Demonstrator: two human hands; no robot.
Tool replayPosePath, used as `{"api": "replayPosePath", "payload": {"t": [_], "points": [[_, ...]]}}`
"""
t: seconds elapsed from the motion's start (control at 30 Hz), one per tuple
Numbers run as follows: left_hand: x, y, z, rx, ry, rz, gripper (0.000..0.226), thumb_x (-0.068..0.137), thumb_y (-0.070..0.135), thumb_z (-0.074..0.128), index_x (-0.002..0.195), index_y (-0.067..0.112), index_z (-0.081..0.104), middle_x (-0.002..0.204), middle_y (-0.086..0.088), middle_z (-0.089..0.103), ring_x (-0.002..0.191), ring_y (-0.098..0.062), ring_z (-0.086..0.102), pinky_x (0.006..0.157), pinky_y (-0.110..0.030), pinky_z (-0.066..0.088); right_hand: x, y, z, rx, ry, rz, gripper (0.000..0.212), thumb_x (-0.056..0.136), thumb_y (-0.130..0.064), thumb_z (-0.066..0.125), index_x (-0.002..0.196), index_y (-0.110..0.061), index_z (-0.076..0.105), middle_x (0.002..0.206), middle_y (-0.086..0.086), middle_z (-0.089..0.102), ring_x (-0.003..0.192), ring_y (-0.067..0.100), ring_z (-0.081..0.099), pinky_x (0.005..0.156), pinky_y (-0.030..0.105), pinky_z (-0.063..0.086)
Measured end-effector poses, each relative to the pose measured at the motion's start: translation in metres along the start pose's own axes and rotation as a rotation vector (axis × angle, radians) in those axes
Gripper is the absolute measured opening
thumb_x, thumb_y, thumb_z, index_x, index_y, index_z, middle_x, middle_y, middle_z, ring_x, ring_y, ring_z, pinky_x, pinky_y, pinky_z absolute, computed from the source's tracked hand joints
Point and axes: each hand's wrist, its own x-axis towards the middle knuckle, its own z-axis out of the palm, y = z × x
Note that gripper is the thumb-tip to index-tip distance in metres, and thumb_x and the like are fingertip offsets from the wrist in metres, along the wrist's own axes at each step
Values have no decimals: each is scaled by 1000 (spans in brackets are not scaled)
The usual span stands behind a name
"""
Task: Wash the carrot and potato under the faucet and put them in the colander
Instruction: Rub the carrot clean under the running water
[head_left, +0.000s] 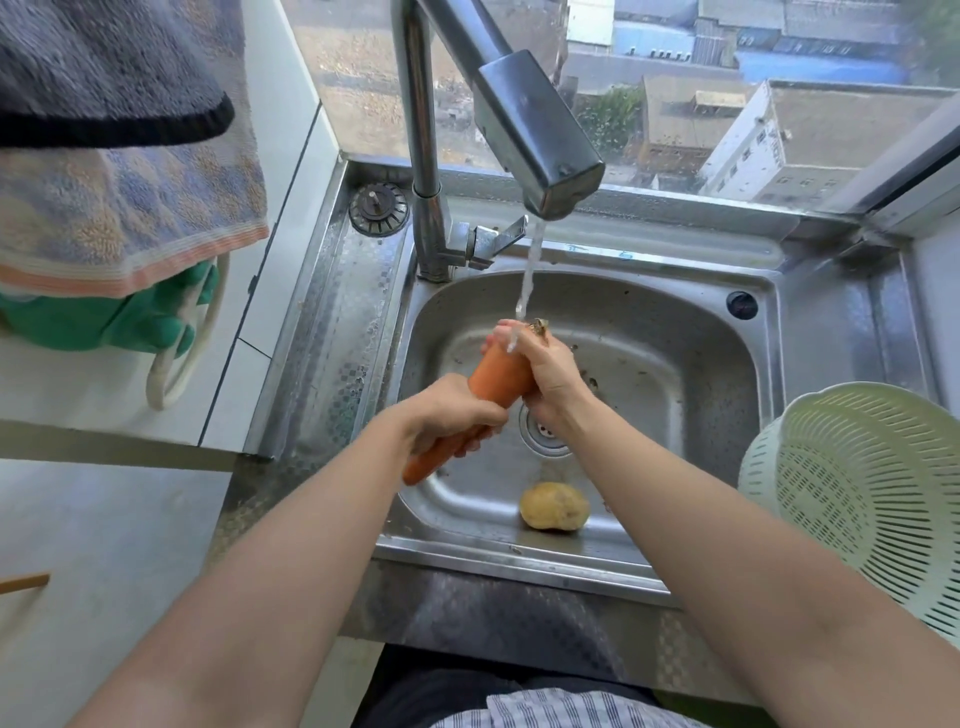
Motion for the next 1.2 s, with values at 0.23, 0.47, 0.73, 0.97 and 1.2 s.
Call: {"api": "replayPosePath", "payload": {"t": [0.23, 0.47, 0.73, 0.97, 1.2], "points": [[13, -4, 30, 526, 591, 220, 43, 73, 31, 72, 107, 14, 53, 100, -9, 68, 89, -32, 66, 72, -35, 46, 7, 0, 13, 51, 370, 70, 29, 78, -20, 78, 96, -14, 57, 92, 10, 64, 81, 24, 64, 79, 41, 57], [11, 3, 26, -63, 302, 140, 12, 72, 20, 70, 75, 12, 62, 64, -6, 61, 55, -22, 57, 56, -29, 45, 4, 2, 0, 77, 35, 36, 19, 77, -8, 76, 91, -11, 63, 84, 12, 67, 79, 25, 66, 76, 42, 58], [19, -3, 30, 101, 334, 111, 25, 72, 16, 71, 92, 10, 57, 81, -9, 64, 67, -23, 60, 63, -31, 47, 14, 6, 6, -25, 229, -17, 29, 71, -11, 79, 97, -12, 65, 89, 11, 67, 79, 24, 63, 69, 36, 56], [10, 4, 27, -38, 290, 159, 14, 67, 6, 66, 73, 13, 56, 63, -7, 60, 52, -22, 55, 54, -29, 45, 15, 2, -1, 13, 152, 10, 37, 59, -15, 83, 92, -8, 68, 85, 13, 69, 78, 27, 67, 78, 44, 60], [4, -1, 13, -392, -165, 88, 13, 79, -2, 62, 85, 8, 56, 66, -6, 55, 52, -15, 51, 50, -25, 44, 8, -1, -18, 227, -259, 30, 46, 76, -7, 71, 120, -10, 55, 106, 17, 67, 89, 25, 69, 85, 44, 55]]}}
